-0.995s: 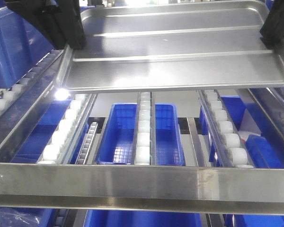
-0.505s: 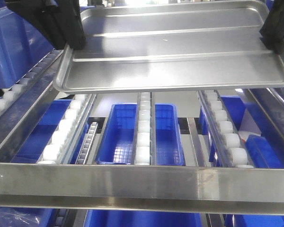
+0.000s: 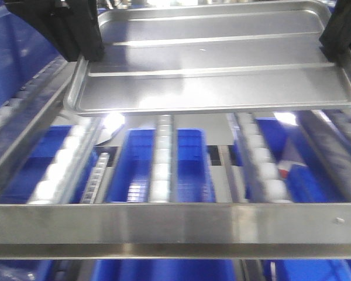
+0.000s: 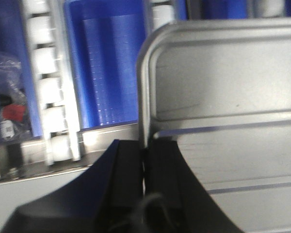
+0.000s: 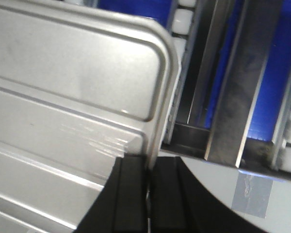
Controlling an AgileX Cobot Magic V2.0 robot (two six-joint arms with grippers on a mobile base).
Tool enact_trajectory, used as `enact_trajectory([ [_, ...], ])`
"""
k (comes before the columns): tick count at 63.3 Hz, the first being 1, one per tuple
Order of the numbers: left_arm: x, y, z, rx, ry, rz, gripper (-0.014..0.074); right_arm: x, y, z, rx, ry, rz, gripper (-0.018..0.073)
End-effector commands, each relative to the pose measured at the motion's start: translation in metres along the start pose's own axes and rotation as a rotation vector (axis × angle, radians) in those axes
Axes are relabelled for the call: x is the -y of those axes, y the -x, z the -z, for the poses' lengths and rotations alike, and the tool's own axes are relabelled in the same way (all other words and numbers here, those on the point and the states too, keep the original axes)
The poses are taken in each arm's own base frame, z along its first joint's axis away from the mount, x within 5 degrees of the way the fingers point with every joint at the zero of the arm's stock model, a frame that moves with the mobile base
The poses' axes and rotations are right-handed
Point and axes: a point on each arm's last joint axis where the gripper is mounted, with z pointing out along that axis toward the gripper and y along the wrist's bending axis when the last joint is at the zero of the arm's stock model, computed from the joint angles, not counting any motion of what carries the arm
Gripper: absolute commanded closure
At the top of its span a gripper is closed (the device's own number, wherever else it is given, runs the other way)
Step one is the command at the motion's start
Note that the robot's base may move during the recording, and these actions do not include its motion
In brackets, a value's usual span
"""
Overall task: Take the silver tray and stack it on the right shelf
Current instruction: 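Hold the silver tray level with both grippers while the base drives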
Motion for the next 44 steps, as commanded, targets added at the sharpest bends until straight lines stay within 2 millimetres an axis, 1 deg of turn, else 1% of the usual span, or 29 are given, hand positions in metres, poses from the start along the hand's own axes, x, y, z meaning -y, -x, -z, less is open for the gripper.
enact_trajectory([
  [1,0.0038,0.0088,0.0229,0.1,-0.051,-0.034,0.0697,-0.0015,0.0094,0.0152,0.108,0.024,0.033,0.0502],
  [44,0.0038,0.0088,0.0229,0.1,-0.051,-0.034,0.0697,-0.0015,0.0094,0.0152,0.108,0.024,0.033,0.0502],
])
